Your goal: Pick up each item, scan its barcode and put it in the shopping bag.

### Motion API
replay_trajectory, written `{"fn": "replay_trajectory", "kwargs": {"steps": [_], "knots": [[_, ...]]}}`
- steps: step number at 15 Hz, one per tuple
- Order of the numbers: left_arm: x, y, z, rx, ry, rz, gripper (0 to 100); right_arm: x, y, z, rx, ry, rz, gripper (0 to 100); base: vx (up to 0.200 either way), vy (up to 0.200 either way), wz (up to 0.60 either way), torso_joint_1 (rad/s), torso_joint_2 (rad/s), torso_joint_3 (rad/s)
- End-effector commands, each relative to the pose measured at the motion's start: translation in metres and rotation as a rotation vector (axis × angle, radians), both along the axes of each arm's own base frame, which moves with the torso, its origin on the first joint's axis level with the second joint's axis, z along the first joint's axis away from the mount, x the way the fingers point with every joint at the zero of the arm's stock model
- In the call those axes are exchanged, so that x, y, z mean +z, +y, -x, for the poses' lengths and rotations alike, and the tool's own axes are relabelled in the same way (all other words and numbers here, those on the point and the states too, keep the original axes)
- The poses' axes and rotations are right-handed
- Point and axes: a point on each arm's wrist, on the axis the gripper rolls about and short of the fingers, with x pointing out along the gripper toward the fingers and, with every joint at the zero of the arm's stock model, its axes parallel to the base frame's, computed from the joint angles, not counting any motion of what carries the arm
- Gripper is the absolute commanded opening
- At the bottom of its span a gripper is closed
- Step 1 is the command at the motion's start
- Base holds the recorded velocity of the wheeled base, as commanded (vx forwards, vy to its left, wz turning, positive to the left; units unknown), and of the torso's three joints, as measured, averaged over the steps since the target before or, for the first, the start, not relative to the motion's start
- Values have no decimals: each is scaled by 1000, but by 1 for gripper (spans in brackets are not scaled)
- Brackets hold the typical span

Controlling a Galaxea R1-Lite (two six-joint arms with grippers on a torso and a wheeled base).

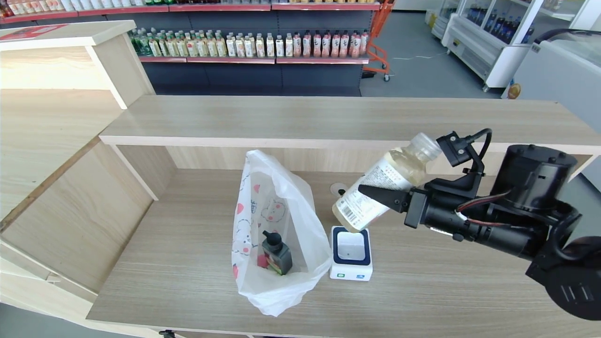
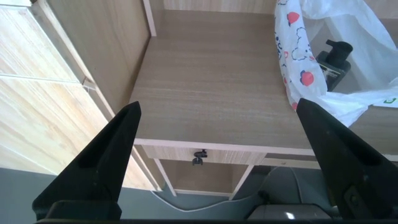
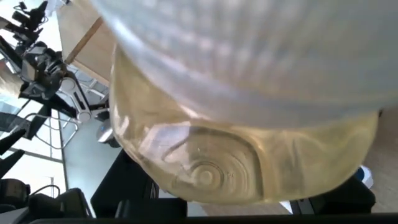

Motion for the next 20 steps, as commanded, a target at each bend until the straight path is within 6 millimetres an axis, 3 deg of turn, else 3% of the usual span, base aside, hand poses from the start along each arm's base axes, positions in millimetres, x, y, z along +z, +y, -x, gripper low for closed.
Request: {"fn": "replay_trajectory", "kwargs": {"steps": [1,7,12,20], "knots": [[0,0,0,1,0,0,100,-30,19,-23,51,22,15,0,0,0,0,0,0,0],[0,0,0,1,0,0,100,-77,37,-55,123,45,52,0,0,0,0,0,0,0],[0,0,0,1,0,0,100,-78,58,-84,134,-17,28,0,0,0,0,0,0,0],[0,0,0,1,0,0,100,-94,83,-96,200,1,30,0,0,0,0,0,0,0]]}}
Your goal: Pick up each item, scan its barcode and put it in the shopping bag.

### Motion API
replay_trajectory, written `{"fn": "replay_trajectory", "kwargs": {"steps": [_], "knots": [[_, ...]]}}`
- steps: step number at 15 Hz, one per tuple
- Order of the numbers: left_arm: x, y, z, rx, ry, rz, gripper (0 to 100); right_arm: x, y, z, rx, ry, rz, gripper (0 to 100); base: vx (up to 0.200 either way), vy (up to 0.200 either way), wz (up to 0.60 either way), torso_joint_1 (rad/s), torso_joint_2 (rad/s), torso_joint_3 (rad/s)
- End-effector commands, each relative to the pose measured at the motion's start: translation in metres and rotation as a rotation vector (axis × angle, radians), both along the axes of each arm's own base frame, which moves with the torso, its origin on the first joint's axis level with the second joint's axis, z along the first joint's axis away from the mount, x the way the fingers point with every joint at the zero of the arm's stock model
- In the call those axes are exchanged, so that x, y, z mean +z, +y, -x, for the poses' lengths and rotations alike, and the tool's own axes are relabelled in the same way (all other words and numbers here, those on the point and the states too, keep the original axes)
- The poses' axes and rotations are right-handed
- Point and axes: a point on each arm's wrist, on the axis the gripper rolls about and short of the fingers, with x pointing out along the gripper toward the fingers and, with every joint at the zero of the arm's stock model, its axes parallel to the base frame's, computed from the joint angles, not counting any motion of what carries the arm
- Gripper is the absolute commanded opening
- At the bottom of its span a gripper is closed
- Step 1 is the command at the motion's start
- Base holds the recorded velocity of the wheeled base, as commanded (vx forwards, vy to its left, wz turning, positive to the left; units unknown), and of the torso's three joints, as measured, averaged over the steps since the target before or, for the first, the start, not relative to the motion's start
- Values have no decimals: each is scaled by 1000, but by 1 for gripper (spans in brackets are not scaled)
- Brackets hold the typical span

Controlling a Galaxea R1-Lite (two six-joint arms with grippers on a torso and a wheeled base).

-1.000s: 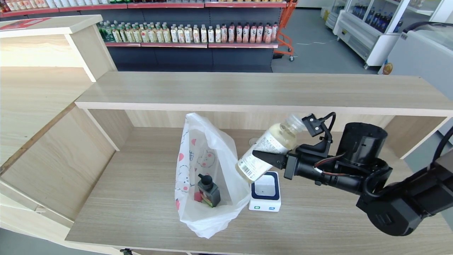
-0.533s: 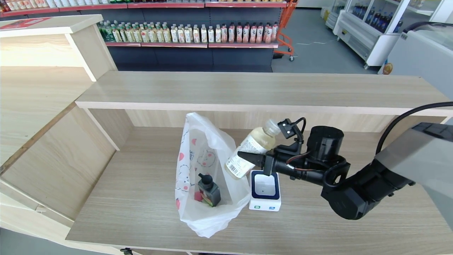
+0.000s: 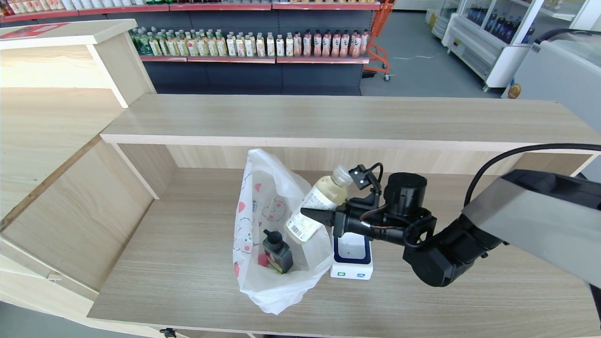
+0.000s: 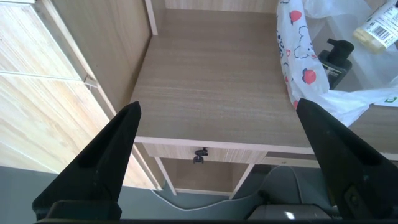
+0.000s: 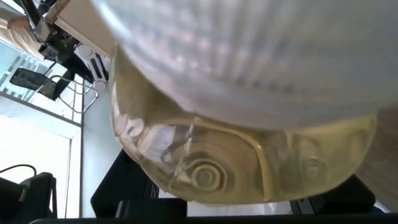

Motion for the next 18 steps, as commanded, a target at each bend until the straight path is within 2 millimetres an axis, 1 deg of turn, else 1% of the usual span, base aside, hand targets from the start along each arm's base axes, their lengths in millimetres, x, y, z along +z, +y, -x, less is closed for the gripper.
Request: {"fn": "replay_trajectory", "kwargs": {"steps": [1,5,7,11,16,18], "knots": [[0,0,0,1,0,1,100,-9,10,-6,11,-3,0,0,0,0,0,0,0,0],[0,0,0,1,0,1,100,-14,22,-22,19,-56,-5,0,0,0,0,0,0,0],[0,0,0,1,0,1,100,-25,24,-29,16,-104,32,0,0,0,0,0,0,0],[0,0,0,1,0,1,100,-40,26,-34,19,-147,74,0,0,0,0,0,0,0],[0,0,0,1,0,1,100,-43,33,-44,23,-205,109,0,0,0,0,0,0,0],[0,0,0,1,0,1,100,-44,37,-49,27,-255,144,0,0,0,0,0,0,0]]}}
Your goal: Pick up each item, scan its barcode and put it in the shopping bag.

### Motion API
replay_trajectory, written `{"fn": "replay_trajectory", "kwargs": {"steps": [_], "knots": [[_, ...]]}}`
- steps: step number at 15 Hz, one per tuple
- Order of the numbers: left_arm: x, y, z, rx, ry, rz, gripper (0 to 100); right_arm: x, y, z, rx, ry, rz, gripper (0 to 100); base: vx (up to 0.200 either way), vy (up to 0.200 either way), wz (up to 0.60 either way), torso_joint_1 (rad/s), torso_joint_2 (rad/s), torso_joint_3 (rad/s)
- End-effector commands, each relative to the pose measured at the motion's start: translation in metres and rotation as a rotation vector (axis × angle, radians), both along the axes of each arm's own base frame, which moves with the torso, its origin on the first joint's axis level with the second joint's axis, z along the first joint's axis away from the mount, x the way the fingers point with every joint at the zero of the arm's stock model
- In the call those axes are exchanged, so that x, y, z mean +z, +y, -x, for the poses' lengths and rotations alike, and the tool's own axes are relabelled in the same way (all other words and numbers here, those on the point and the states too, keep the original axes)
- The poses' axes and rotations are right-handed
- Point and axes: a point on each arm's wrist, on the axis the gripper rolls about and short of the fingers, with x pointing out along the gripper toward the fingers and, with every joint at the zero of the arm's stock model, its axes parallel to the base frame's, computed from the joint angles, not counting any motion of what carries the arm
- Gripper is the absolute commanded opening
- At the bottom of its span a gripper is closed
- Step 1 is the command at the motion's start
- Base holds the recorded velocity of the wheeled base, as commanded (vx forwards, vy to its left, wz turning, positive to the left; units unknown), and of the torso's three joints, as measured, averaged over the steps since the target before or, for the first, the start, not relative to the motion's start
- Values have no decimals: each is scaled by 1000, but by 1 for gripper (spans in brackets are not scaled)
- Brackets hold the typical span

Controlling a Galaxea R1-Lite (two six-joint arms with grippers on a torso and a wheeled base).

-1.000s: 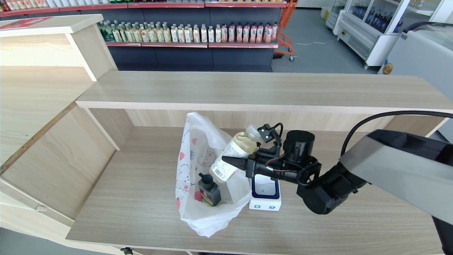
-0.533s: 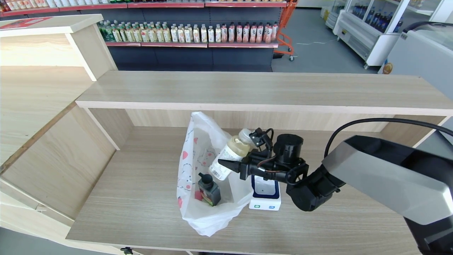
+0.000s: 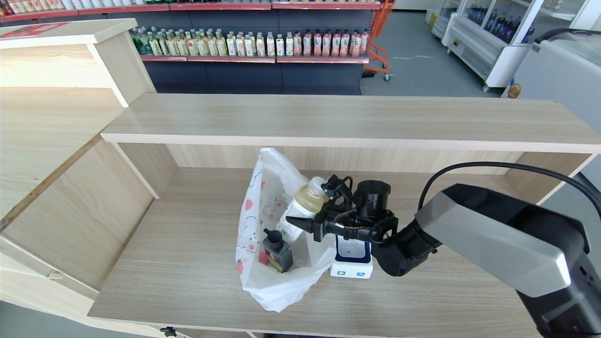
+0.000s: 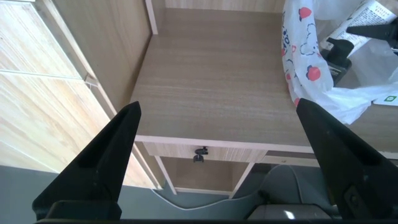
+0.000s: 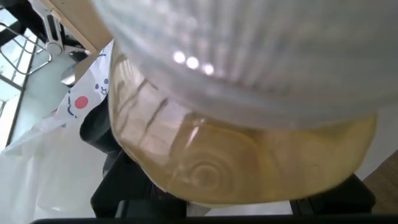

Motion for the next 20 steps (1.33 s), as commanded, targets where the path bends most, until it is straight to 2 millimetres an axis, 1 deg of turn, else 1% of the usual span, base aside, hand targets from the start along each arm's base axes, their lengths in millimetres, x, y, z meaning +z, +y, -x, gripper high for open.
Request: {"fn": "replay_trajectory", "kwargs": {"steps": [1,7,8,12,16,17,18,19,20], "knots": [[0,0,0,1,0,0,100,-3,3,-4,3,-17,17,0,0,0,0,0,0,0],[0,0,0,1,0,0,100,-12,5,-5,24,-68,62,0,0,0,0,0,0,0],[0,0,0,1,0,0,100,-14,7,-4,27,-70,66,100,0,0,0,0,0,0],[0,0,0,1,0,0,100,-5,10,-5,31,-79,42,100,0,0,0,0,0,0],[0,0,0,1,0,0,100,18,-1,-6,6,-39,-17,100,0,0,0,0,0,0],[0,0,0,1,0,0,100,32,-7,-5,-9,-11,-46,100,0,0,0,0,0,0],[0,0,0,1,0,0,100,39,-20,-1,-33,24,-56,100,0,0,0,0,0,0],[0,0,0,1,0,0,100,40,-34,3,-58,78,-62,100,0,0,0,0,0,0],[0,0,0,1,0,0,100,41,-40,3,-70,101,-72,100,0,0,0,0,0,0]]}}
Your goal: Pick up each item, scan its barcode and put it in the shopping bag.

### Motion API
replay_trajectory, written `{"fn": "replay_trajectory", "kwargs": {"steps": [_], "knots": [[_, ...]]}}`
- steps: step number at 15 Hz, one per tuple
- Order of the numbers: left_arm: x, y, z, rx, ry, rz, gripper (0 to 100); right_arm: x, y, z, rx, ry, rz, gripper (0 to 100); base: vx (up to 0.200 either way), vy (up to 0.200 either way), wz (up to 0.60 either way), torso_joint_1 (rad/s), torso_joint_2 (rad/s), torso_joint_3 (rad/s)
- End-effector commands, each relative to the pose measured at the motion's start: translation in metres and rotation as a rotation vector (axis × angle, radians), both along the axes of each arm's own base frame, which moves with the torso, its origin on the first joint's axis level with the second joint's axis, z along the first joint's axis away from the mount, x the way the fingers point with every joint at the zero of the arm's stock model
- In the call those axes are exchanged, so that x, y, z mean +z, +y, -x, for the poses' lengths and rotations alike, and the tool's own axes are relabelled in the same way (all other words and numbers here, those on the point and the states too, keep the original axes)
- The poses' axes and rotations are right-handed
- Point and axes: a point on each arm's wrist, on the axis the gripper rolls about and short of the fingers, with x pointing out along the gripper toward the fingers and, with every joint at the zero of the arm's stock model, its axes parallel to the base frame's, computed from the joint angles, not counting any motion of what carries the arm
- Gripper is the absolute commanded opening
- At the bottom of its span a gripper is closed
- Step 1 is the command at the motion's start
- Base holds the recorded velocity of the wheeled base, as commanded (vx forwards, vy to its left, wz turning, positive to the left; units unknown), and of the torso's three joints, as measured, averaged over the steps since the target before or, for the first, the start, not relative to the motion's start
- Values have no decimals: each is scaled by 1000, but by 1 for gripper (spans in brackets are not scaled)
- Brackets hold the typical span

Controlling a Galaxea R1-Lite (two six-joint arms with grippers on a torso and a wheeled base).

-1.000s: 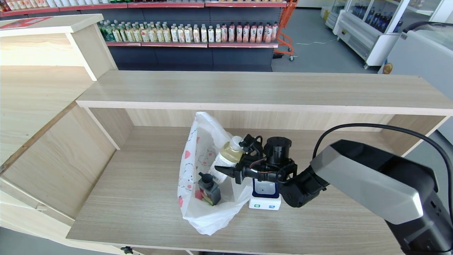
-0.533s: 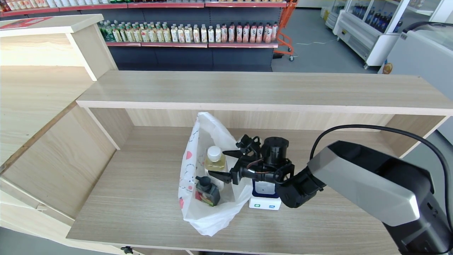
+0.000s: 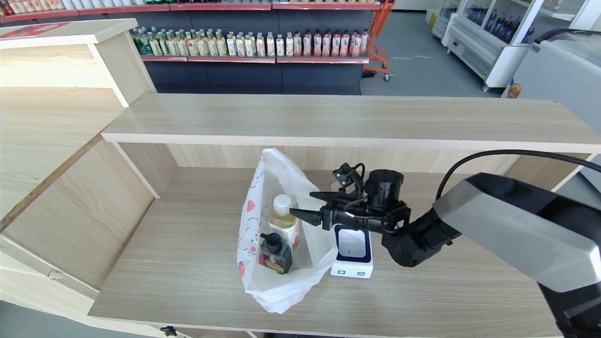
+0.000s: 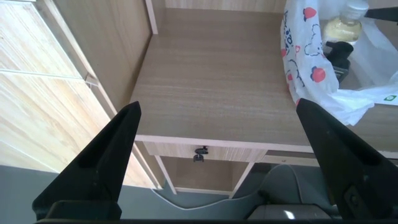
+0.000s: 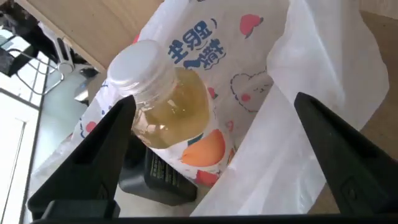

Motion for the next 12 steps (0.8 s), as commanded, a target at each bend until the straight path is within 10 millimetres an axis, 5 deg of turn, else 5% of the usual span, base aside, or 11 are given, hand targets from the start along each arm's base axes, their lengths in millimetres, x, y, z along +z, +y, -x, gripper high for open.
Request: {"fn": "replay_trajectory", "kwargs": {"steps": [1,7,9,12], "knots": [[0,0,0,1,0,0,100,23,-22,3,-41,27,-45,100,0,0,0,0,0,0],[0,0,0,1,0,0,100,65,-42,8,-80,13,-125,100,0,0,0,0,0,0],[0,0,0,1,0,0,100,100,-78,49,-121,-39,-101,100,0,0,0,0,0,0],[0,0,0,1,0,0,100,128,-150,147,-266,13,-15,100,0,0,0,0,0,0]]}}
